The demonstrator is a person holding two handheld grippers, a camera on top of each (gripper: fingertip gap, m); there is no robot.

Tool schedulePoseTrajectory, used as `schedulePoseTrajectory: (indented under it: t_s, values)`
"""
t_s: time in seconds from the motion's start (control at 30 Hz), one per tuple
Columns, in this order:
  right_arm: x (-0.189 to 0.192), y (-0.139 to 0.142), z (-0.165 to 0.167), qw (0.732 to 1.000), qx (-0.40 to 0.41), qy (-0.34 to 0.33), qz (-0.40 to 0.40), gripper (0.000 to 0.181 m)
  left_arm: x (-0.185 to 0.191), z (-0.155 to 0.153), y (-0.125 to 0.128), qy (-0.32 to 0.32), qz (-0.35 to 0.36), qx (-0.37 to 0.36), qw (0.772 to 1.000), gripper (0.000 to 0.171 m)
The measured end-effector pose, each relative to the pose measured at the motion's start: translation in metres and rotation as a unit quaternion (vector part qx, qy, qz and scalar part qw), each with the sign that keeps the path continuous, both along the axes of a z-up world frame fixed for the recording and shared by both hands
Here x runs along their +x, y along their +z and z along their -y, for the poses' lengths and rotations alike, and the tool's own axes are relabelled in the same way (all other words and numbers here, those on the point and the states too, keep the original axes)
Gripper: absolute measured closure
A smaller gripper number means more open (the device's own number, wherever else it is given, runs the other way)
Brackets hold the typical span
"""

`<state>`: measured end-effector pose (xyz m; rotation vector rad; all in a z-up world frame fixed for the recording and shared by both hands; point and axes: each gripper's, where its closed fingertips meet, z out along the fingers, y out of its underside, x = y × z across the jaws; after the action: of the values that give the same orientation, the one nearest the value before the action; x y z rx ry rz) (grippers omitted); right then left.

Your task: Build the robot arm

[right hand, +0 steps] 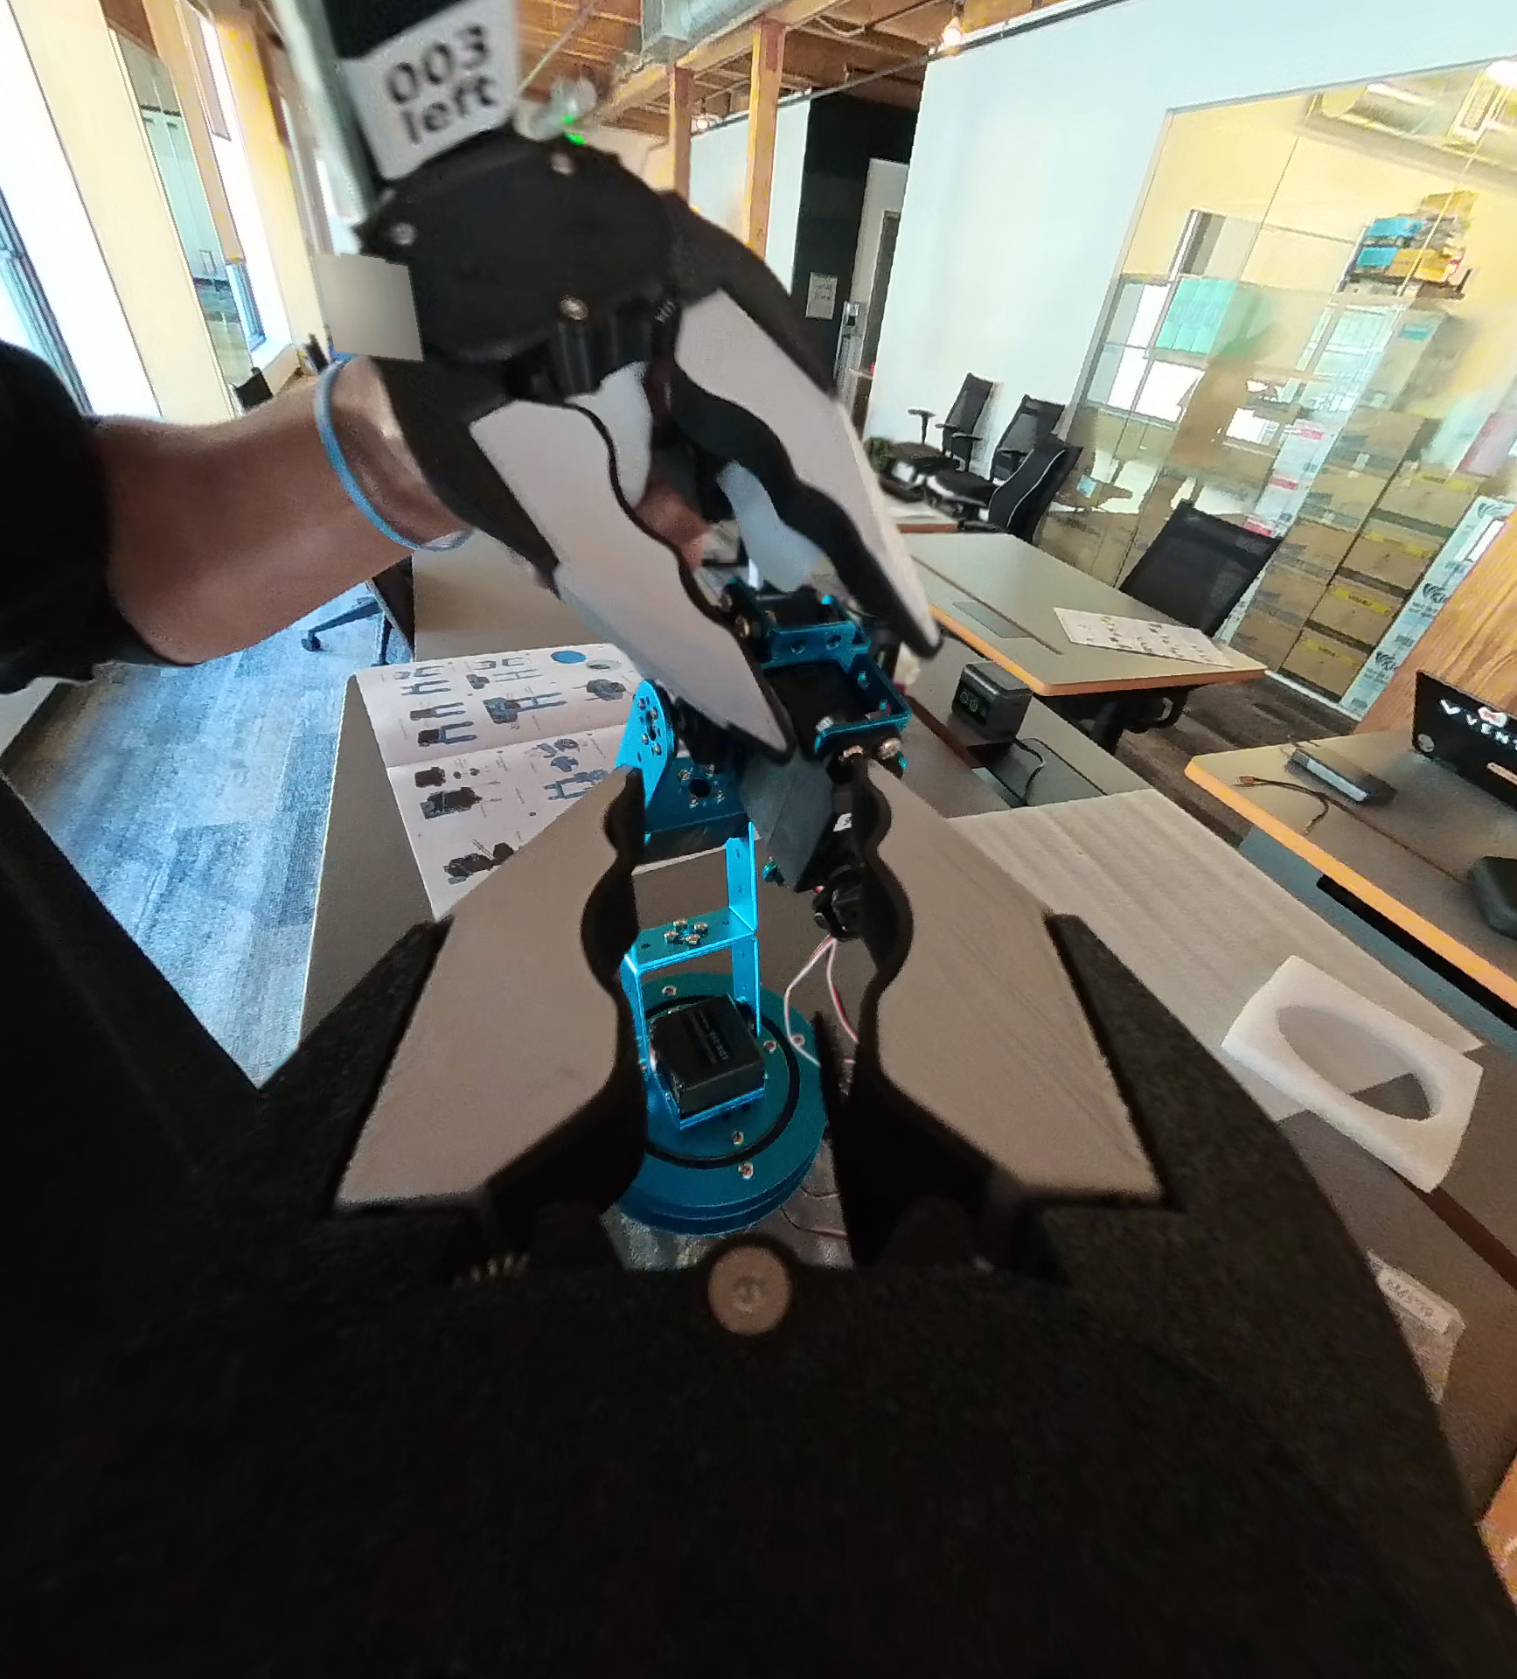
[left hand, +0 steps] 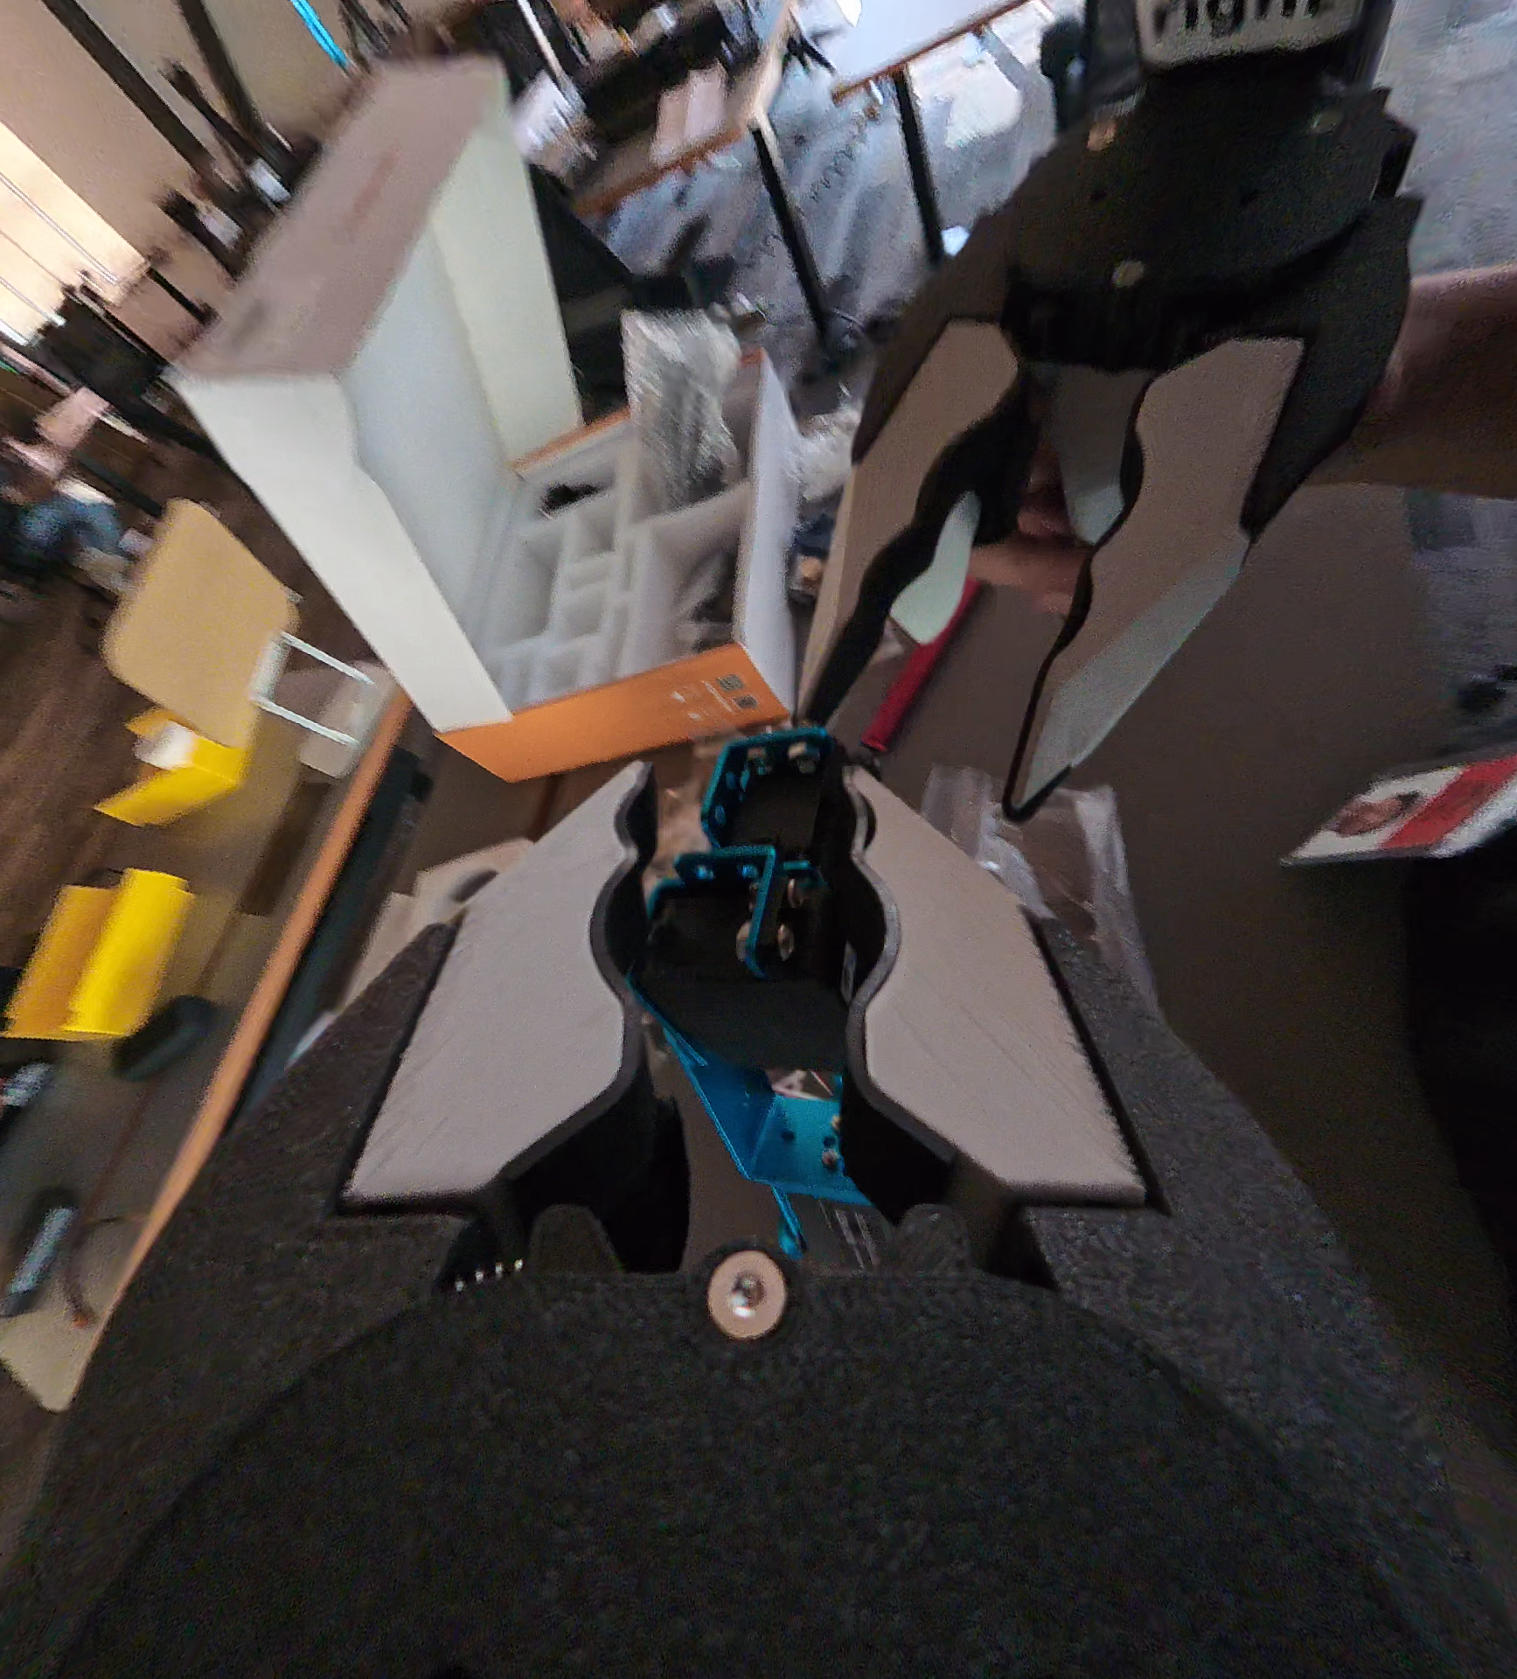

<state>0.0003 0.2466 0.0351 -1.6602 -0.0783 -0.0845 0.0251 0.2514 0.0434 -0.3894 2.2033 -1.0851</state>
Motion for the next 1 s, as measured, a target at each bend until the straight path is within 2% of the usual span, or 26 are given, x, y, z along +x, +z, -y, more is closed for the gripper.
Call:
schedulePoseTrajectory:
  t_s: [0.1,0.17,0.37,0.47,0.6,0.83,1.0]
  values:
    - [0.000,0.000,-0.001,1.000,0.000,-0.005,0.007,0.137,-0.013,0.011,0.013,-0.018,0.048,0.013,0.999,0.132]
    - [0.000,0.000,-0.001,1.000,0.000,-0.005,0.009,0.137,-0.020,0.018,0.009,-0.034,0.040,0.034,0.998,0.134]
    - [0.000,0.000,-0.001,1.000,0.005,-0.003,0.007,0.137,-0.017,0.016,-0.009,-0.022,-0.027,0.049,0.998,0.137]
    - [-0.001,0.000,-0.001,1.000,0.004,-0.002,0.009,0.137,-0.019,0.015,-0.009,-0.026,-0.037,0.047,0.998,0.136]
    - [-0.001,0.000,-0.001,1.000,0.004,-0.003,0.010,0.137,-0.025,0.018,0.001,-0.049,-0.045,0.008,0.998,0.147]
    - [-0.001,0.000,-0.001,1.000,0.000,0.000,0.014,0.137,-0.020,0.016,-0.006,-0.040,-0.051,0.028,0.997,0.143]
    - [-0.001,0.000,-0.002,1.000,-0.001,0.000,0.017,0.136,-0.023,0.017,0.005,-0.055,-0.071,-0.011,0.996,0.148]
